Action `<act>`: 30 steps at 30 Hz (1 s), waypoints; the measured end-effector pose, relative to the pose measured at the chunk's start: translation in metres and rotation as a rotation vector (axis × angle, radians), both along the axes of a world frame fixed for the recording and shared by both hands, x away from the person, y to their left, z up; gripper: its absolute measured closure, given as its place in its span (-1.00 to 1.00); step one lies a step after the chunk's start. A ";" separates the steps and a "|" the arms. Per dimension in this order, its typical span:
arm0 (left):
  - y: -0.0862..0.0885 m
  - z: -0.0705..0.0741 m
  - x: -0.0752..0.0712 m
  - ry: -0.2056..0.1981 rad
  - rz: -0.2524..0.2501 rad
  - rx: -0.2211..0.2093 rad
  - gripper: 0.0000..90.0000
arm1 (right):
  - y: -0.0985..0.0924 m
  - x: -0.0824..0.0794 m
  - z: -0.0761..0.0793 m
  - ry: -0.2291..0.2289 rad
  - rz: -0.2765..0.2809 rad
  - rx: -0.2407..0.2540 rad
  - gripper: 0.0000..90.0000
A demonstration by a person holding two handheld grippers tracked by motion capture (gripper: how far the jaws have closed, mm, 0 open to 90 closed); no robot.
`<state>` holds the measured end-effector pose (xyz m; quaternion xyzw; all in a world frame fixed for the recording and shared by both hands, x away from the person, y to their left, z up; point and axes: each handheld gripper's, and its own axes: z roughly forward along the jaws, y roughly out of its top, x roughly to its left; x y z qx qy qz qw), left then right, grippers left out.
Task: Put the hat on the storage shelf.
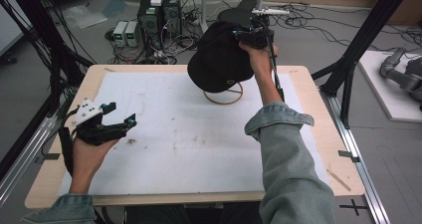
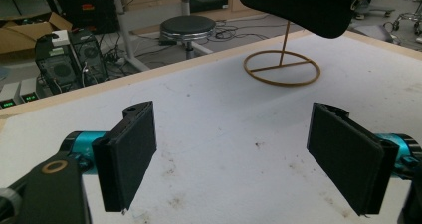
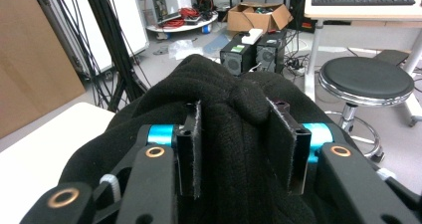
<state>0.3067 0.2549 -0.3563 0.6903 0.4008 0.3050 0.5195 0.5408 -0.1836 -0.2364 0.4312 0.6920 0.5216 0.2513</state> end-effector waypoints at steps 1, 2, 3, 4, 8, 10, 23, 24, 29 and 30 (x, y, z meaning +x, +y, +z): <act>0.000 0.000 0.000 -0.001 0.000 -0.002 -0.56 | 0.000 0.000 0.000 0.002 -0.001 0.001 0.34; 0.000 0.000 0.000 0.000 0.000 -0.002 -0.56 | 0.000 0.001 -0.001 0.002 0.001 0.000 0.33; 0.000 0.000 0.000 0.000 -0.002 -0.001 -0.56 | 0.000 0.001 -0.001 0.007 -0.003 0.004 0.32; -0.001 0.000 0.000 -0.001 -0.003 -0.003 -0.56 | -0.001 0.002 -0.002 0.007 -0.003 0.009 0.32; 0.000 0.000 0.000 0.000 -0.003 0.001 -0.56 | 0.000 0.003 -0.003 0.012 -0.005 0.018 0.24; 0.000 0.000 0.000 0.000 -0.002 0.000 -0.56 | 0.000 0.003 -0.003 0.013 -0.007 0.017 0.21; -0.001 -0.001 0.001 0.002 -0.007 0.001 -0.56 | -0.004 0.002 -0.002 0.018 -0.008 0.054 0.10; -0.001 -0.001 0.001 0.002 -0.007 0.001 -0.56 | -0.004 0.002 -0.002 0.017 -0.008 0.047 0.10; -0.001 -0.001 0.001 0.000 -0.006 0.000 -0.56 | -0.008 0.000 0.000 0.019 -0.014 0.047 0.07; -0.001 -0.001 0.001 0.000 -0.006 0.001 -0.56 | -0.009 -0.001 0.000 0.013 -0.014 0.047 0.06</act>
